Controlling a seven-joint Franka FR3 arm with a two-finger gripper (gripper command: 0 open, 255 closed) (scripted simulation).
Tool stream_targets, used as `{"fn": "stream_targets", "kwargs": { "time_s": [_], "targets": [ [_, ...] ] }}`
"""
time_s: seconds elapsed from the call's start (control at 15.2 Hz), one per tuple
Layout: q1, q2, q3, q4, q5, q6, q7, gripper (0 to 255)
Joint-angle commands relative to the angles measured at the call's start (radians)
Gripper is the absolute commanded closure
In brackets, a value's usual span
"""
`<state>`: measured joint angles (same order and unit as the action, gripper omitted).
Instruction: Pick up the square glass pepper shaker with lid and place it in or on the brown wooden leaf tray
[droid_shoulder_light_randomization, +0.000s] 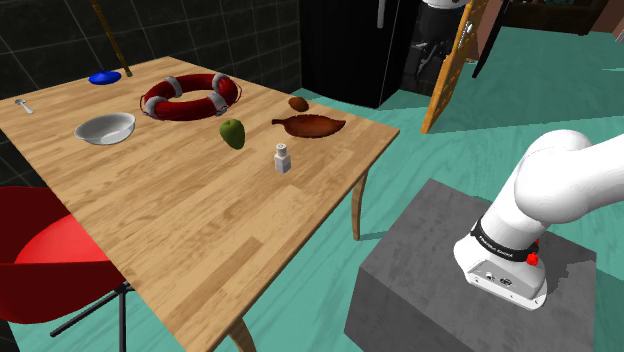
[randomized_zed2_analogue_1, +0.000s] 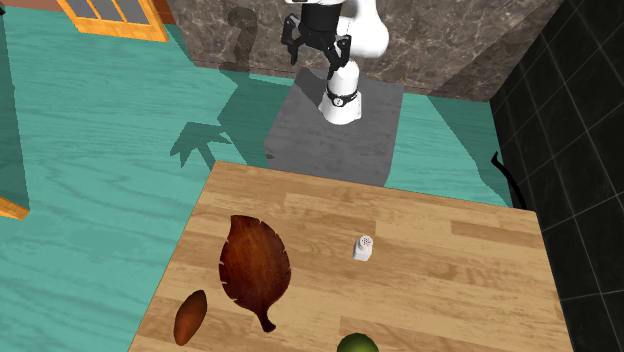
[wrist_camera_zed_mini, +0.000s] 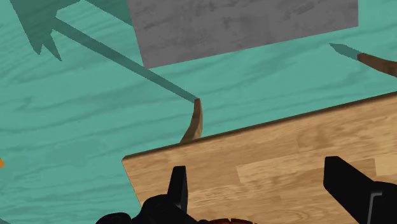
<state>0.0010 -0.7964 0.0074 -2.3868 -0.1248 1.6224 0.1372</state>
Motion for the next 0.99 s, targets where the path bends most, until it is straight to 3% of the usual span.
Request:
{"fn": "stream_targets", "kwargs": {
  "time_s": [0.0, 0.46, 0.92],
  "targets": [
    [0.000, 0.000, 0.000, 0.000, 0.000, 0.000, 0.000, 0],
    [0.033, 0.150, 0.053, -0.050, 0.056, 0.230, 0.085, 0],
    [0.058, 0.353, 0.109, -0.033, 0.089, 0.450, 0.163, 0]
  ]
}}
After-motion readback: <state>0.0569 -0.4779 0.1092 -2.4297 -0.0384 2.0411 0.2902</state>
